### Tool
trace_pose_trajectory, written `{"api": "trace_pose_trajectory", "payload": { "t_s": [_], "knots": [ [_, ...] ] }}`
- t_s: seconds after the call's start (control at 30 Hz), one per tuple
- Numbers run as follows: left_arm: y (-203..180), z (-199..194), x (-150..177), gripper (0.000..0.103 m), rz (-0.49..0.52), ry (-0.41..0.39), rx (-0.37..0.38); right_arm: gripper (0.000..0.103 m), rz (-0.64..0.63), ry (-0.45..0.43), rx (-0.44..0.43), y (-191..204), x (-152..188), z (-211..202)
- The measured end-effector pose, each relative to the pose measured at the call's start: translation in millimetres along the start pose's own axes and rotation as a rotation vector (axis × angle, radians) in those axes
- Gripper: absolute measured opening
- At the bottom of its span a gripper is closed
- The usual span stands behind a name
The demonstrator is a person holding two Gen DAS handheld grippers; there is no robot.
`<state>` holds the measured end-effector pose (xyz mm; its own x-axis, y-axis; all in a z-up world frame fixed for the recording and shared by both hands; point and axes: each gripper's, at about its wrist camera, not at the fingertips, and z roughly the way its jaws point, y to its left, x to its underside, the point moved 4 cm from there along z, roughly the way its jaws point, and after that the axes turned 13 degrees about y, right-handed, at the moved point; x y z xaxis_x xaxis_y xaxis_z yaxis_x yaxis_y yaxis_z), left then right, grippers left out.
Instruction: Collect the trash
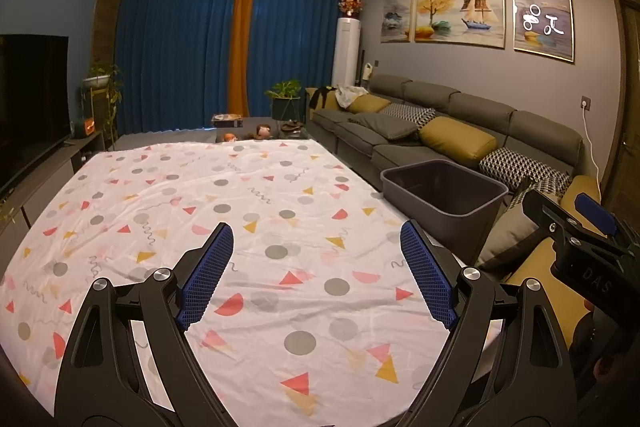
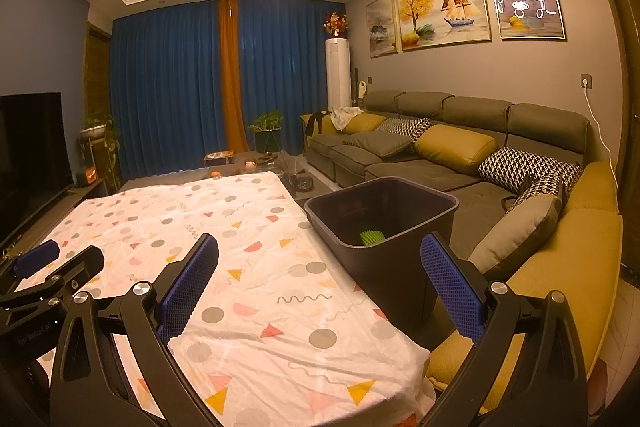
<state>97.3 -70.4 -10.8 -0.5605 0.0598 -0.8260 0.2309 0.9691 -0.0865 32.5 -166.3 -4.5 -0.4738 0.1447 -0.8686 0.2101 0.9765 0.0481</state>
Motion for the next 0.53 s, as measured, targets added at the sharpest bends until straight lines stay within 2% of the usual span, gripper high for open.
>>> {"api": "trace_pose_trajectory", "payload": {
  "t_s": [0.17, 0.33, 0.53],
  "knots": [
    [2.8, 0.1, -0.4, 0.085, 0.000, -0.002, -0.003, 0.097, -0.002, -0.005, -0.004, 2.5, -2.3, -0.4],
    [5.5, -1.3, -0.2, 0.091, 0.003, -0.005, -0.014, 0.097, -0.002, -0.012, -0.007, 5.4, -5.0, -1.1],
    [6.9, -1.9, -0.6, 0.092, 0.005, -0.003, -0.006, 0.097, -0.001, -0.014, -0.009, 6.2, -5.2, -0.1]
  ]
}}
